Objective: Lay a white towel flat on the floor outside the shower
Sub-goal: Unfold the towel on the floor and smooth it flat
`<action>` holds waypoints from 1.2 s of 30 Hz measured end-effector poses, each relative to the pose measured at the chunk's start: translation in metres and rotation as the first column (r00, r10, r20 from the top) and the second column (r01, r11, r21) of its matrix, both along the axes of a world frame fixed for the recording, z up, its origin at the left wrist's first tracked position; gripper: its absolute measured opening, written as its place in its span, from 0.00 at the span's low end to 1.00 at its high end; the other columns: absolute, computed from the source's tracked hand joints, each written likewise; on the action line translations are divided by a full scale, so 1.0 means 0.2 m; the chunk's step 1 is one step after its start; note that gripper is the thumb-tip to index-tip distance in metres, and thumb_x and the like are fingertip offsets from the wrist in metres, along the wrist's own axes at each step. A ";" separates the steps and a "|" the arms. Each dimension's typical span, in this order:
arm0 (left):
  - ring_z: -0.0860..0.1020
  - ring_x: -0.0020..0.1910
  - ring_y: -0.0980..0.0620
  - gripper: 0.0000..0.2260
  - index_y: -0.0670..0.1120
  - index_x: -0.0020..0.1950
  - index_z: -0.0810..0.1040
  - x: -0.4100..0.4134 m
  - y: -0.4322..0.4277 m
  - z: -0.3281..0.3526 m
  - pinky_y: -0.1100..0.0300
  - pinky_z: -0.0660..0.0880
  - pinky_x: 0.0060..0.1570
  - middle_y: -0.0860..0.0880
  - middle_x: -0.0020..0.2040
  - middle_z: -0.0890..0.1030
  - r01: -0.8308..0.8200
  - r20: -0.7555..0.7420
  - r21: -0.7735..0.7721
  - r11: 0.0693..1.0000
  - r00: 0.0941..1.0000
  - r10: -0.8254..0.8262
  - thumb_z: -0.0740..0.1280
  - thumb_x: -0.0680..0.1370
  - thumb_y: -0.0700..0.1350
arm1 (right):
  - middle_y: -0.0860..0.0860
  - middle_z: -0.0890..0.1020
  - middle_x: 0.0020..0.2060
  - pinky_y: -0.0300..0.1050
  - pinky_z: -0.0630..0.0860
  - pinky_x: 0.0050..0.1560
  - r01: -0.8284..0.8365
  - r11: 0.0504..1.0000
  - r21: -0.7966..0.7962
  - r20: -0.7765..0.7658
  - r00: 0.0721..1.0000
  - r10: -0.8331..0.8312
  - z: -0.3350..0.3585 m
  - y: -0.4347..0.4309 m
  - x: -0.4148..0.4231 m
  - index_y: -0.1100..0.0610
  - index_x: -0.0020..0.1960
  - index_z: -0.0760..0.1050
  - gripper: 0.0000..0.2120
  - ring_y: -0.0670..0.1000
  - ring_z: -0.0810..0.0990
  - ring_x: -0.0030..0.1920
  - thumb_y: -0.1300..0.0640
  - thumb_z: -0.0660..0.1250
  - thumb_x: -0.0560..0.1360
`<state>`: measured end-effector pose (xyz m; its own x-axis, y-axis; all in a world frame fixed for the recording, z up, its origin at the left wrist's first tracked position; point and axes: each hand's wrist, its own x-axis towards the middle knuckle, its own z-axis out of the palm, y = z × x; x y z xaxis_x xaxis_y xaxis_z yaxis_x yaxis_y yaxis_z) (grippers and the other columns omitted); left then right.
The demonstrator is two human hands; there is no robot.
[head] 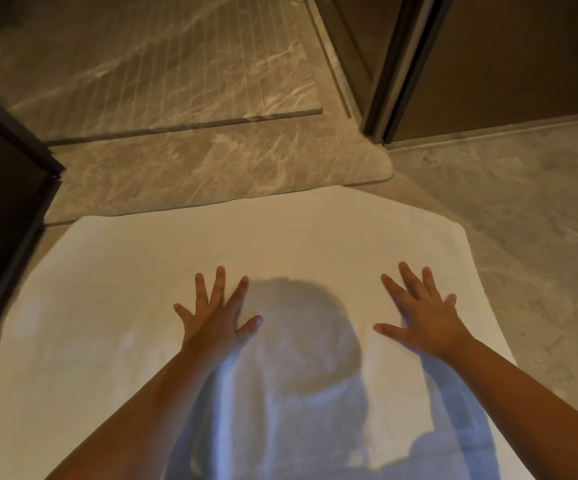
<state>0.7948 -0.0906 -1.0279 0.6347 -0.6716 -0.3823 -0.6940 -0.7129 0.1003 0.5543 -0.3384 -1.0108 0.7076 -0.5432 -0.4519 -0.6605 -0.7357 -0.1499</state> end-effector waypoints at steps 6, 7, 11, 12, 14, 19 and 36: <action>0.75 0.59 0.35 0.15 0.37 0.47 0.78 -0.14 -0.14 0.13 0.43 0.72 0.55 0.34 0.57 0.77 0.107 0.140 -0.405 0.908 0.989 -0.053 0.58 0.71 0.45 | 0.51 0.38 0.75 0.63 0.49 0.71 -0.008 1.000 -0.003 0.082 0.997 0.008 -0.01 0.08 -0.08 0.46 0.74 0.42 0.36 0.55 0.36 0.74 0.35 0.55 0.74; 0.79 0.52 0.35 0.15 0.36 0.44 0.79 -0.19 -0.18 0.15 0.44 0.76 0.49 0.34 0.52 0.80 0.157 0.162 -0.446 0.881 0.982 -0.094 0.58 0.69 0.45 | 0.51 0.39 0.76 0.62 0.49 0.71 0.001 1.000 0.008 0.098 0.995 -0.002 -0.01 0.08 -0.10 0.47 0.74 0.44 0.35 0.54 0.37 0.75 0.37 0.55 0.75; 0.81 0.49 0.39 0.14 0.39 0.46 0.80 -0.37 -0.40 0.16 0.48 0.78 0.45 0.38 0.51 0.82 0.251 0.094 -0.451 0.856 0.968 -0.235 0.62 0.68 0.46 | 0.57 0.56 0.74 0.56 0.56 0.71 0.135 0.990 0.042 0.282 0.949 -0.141 0.03 0.00 -0.15 0.56 0.72 0.59 0.29 0.56 0.54 0.74 0.49 0.64 0.75; 0.80 0.50 0.40 0.13 0.39 0.47 0.80 -0.41 -0.45 0.16 0.48 0.78 0.46 0.39 0.52 0.82 0.271 0.080 -0.438 0.857 0.962 -0.263 0.65 0.69 0.46 | 0.59 0.62 0.72 0.55 0.60 0.69 0.170 0.985 0.035 0.339 0.925 -0.172 0.04 -0.03 -0.15 0.59 0.69 0.64 0.27 0.58 0.60 0.72 0.52 0.66 0.74; 0.80 0.52 0.41 0.13 0.40 0.48 0.80 -0.46 -0.55 0.15 0.48 0.76 0.48 0.40 0.54 0.81 0.291 0.074 -0.430 0.855 0.955 -0.288 0.73 0.67 0.44 | 0.60 0.68 0.68 0.52 0.65 0.66 0.233 0.972 0.034 0.405 0.886 -0.227 0.06 -0.10 -0.15 0.61 0.66 0.68 0.24 0.59 0.65 0.69 0.56 0.68 0.72; 0.80 0.50 0.40 0.15 0.41 0.47 0.80 -0.42 -0.71 0.12 0.47 0.76 0.46 0.39 0.53 0.82 0.258 0.087 -0.433 0.863 0.966 -0.246 0.70 0.67 0.50 | 0.61 0.70 0.62 0.44 0.64 0.61 0.377 0.922 0.094 0.506 0.780 -0.370 0.06 -0.28 -0.11 0.62 0.65 0.68 0.22 0.60 0.68 0.63 0.58 0.67 0.73; 0.76 0.57 0.41 0.22 0.47 0.55 0.78 -0.45 -0.74 0.03 0.46 0.71 0.56 0.43 0.61 0.77 0.092 0.072 -0.400 0.912 0.995 -0.069 0.59 0.67 0.56 | 0.42 0.77 0.45 0.17 0.65 0.40 0.448 0.657 0.606 0.636 0.224 -0.739 -0.03 -0.63 0.11 0.53 0.52 0.75 0.08 0.34 0.75 0.43 0.59 0.68 0.73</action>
